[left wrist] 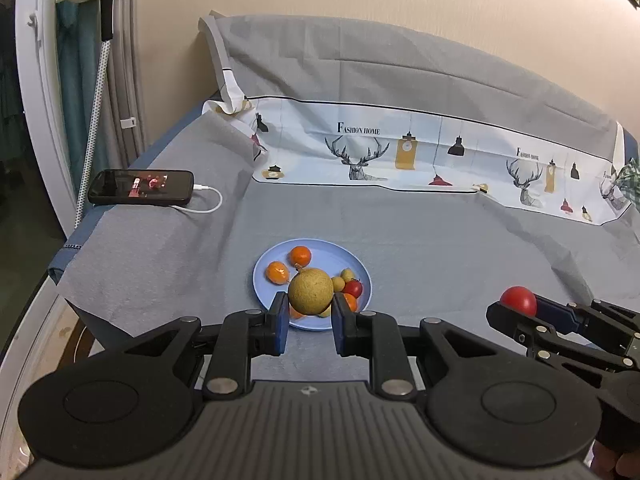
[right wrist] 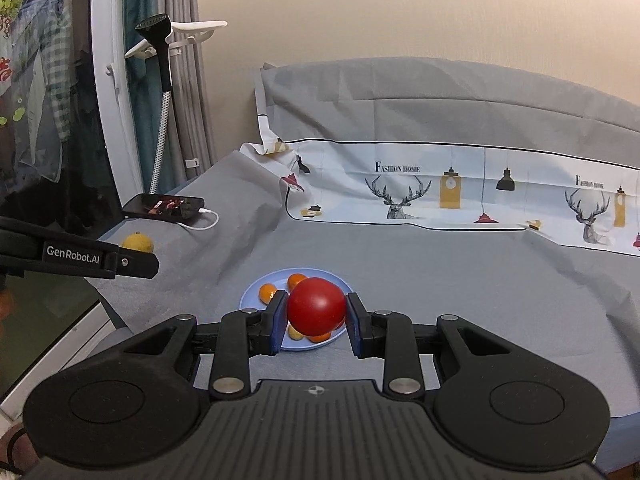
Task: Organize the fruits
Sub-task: 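Carry the tomato and yellow fruit over the blue plate and open both tools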
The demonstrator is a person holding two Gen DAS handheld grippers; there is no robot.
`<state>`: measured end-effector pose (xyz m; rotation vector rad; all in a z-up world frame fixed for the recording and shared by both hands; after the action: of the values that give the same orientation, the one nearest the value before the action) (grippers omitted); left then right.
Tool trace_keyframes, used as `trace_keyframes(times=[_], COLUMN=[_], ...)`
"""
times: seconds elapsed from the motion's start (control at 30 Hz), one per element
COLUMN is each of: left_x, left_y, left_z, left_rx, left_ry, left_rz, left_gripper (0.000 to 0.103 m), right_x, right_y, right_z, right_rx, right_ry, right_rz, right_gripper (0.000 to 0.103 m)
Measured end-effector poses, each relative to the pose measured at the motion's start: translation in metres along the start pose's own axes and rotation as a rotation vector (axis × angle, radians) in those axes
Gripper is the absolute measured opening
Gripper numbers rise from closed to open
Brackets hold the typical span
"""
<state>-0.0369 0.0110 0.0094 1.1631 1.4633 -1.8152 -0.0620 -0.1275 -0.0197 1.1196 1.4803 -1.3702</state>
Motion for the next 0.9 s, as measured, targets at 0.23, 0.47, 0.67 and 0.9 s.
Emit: trace_keyframes(times=[0.23,0.47,0.67,0.9], left_x=[0.005,0.008,0.010,0.011], left_y=[0.007,0.019,0.029,0.045], left_z=[-0.005,-0.007,-0.012,-0.020], left_rx=[0.005,0.008,0.005,0.001], left_ry=[-0.014,-0.023,-0.027,-0.032], left_rz=[-0.016,-0.042,-0.050,-0.070], left_gripper=[0.024,0.024,0.024,0.024], right_x=[0.005,0.012,0.017,0.022], right_y=[0.005,0.013,0.022,0.035], right_z=[-0.002,-0.003,-0.002,-0.002], right_rx=[0.004,0.004,0.007,0.011], right_ry=[-0.002,-0.001,-0.004,-0.008], right_rz=[-0.023,-0.057,-0.084,-0.118], right_gripper=[0.032,0.032,0.032,0.032])
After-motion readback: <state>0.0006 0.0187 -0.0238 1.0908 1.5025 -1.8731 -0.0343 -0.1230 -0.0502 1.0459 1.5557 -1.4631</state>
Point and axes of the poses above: each gripper's, at about its wrist camera, not at the fingertips, and y roughly the way its jaws point, z to its right, x to its underside, the point moved 10 cm from there along y, roughly the way its jaws point, and after that the axes turned 10 degrees about z, right-handed, at the moved point
